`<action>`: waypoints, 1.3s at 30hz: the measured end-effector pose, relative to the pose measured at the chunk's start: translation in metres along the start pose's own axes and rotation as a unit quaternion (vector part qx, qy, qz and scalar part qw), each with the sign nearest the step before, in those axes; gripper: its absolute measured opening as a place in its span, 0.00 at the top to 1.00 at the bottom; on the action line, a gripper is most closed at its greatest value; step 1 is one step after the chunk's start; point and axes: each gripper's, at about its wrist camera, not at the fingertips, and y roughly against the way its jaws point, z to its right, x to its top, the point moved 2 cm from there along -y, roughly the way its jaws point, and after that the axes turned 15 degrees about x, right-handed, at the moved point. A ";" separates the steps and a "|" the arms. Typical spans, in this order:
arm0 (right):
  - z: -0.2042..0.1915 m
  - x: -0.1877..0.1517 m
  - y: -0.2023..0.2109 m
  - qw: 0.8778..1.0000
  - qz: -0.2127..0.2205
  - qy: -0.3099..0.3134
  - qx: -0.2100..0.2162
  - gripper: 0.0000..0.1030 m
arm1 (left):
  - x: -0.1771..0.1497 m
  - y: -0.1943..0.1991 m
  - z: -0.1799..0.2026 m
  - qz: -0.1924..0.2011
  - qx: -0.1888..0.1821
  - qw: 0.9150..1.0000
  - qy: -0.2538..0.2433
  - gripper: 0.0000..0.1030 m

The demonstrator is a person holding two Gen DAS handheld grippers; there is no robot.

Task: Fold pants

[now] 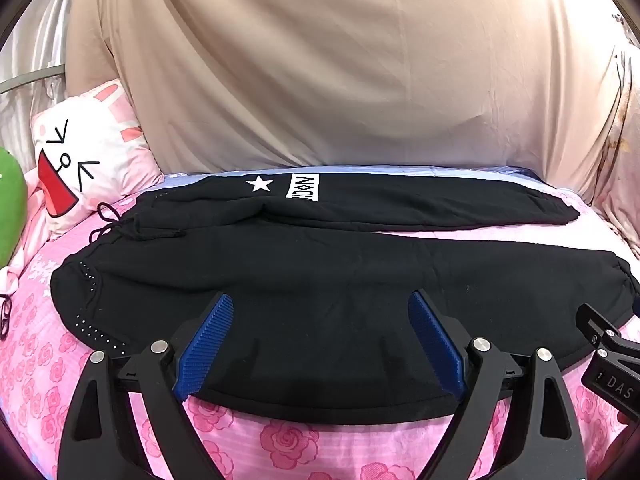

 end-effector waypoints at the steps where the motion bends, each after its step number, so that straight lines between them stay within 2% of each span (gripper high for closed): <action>1: 0.000 0.000 0.000 1.000 0.000 0.000 0.000 0.05 | 0.000 0.000 0.000 0.000 0.000 1.000 0.000 0.16; 39: -0.001 0.001 0.001 1.000 0.001 -0.001 0.001 0.04 | -0.004 0.000 0.003 -0.008 -0.001 1.000 -0.004 0.16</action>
